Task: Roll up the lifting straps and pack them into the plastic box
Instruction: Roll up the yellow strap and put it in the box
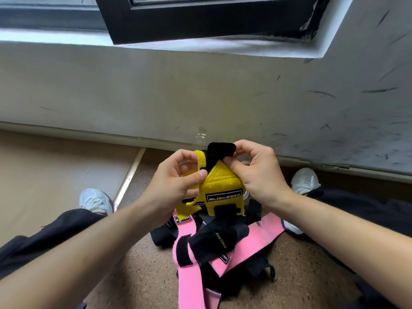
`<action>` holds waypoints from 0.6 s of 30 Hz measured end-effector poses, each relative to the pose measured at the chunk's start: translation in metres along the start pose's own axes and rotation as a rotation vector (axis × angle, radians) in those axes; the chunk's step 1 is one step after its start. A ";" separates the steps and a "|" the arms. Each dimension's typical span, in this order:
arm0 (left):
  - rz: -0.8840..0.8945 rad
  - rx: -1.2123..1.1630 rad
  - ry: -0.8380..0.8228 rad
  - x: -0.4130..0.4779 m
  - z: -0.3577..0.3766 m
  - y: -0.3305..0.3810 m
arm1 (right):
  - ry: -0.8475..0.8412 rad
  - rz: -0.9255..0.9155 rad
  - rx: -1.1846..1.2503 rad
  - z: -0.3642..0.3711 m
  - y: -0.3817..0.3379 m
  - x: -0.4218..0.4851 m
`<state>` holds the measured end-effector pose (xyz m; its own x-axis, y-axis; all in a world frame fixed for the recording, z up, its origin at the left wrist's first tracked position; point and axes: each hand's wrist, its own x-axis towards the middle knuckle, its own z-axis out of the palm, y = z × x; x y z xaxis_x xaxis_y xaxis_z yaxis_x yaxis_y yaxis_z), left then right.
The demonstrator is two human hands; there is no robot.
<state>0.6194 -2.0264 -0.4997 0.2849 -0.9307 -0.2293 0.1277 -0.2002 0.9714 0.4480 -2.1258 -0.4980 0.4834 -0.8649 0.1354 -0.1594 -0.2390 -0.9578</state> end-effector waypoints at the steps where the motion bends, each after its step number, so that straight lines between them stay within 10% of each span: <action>1: -0.001 -0.002 -0.004 0.000 0.001 0.000 | 0.019 0.004 -0.011 0.001 0.002 0.000; 18: 0.107 -0.043 0.210 -0.007 0.018 -0.012 | 0.123 0.312 -0.121 0.010 0.004 -0.006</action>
<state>0.5990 -2.0233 -0.5084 0.4900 -0.8609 -0.1370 0.1249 -0.0862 0.9884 0.4529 -2.1170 -0.5055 0.2894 -0.9494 -0.1223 -0.3877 0.0006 -0.9218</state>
